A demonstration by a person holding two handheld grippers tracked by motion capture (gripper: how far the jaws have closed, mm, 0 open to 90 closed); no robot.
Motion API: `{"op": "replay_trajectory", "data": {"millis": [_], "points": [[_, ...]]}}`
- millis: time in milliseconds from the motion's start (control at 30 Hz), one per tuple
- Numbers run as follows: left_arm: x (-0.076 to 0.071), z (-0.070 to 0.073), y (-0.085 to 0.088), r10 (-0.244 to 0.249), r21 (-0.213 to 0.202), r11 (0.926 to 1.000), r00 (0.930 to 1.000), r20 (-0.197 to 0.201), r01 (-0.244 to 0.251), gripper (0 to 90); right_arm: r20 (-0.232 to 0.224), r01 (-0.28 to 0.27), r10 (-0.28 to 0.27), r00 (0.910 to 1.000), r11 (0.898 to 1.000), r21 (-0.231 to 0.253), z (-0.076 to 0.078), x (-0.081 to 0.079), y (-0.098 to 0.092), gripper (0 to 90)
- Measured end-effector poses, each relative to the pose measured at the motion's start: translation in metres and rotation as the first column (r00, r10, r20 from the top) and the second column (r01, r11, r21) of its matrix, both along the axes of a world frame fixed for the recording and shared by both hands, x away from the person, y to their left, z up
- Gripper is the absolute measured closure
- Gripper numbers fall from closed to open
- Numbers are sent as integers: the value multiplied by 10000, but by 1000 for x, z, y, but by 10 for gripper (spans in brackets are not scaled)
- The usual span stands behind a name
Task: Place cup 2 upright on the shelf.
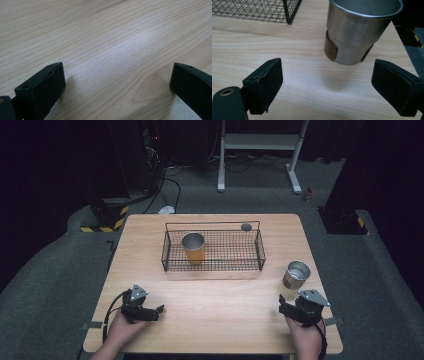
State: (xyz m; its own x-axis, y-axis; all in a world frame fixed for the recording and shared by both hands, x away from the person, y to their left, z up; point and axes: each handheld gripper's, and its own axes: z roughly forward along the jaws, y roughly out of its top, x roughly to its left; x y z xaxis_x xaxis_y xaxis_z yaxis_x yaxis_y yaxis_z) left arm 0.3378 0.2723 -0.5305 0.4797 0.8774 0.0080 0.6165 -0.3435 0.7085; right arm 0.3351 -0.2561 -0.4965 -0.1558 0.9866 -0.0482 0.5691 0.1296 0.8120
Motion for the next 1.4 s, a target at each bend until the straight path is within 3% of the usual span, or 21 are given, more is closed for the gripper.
{"op": "replay_trajectory", "data": {"millis": [167,600,1100,1400], "points": [[0,0,0,7,-10,10000,10000,12,-7,6,109,203,-201,9997,9997,-138,0,3,-5,102],[-1,0,0,15,-44,10000,10000,27,-14,7,327,466,-471,9984,9988,174,3,21,-15,100],[-1,-1,0,-6,-68,10000,10000,10,7,2,482,468,-479,9977,9986,232,-1,47,-24,98],[-1,-1,-1,35,-81,10000,10000,62,-35,2,417,370,-397,9983,9973,630,-3,66,-26,99]]}}
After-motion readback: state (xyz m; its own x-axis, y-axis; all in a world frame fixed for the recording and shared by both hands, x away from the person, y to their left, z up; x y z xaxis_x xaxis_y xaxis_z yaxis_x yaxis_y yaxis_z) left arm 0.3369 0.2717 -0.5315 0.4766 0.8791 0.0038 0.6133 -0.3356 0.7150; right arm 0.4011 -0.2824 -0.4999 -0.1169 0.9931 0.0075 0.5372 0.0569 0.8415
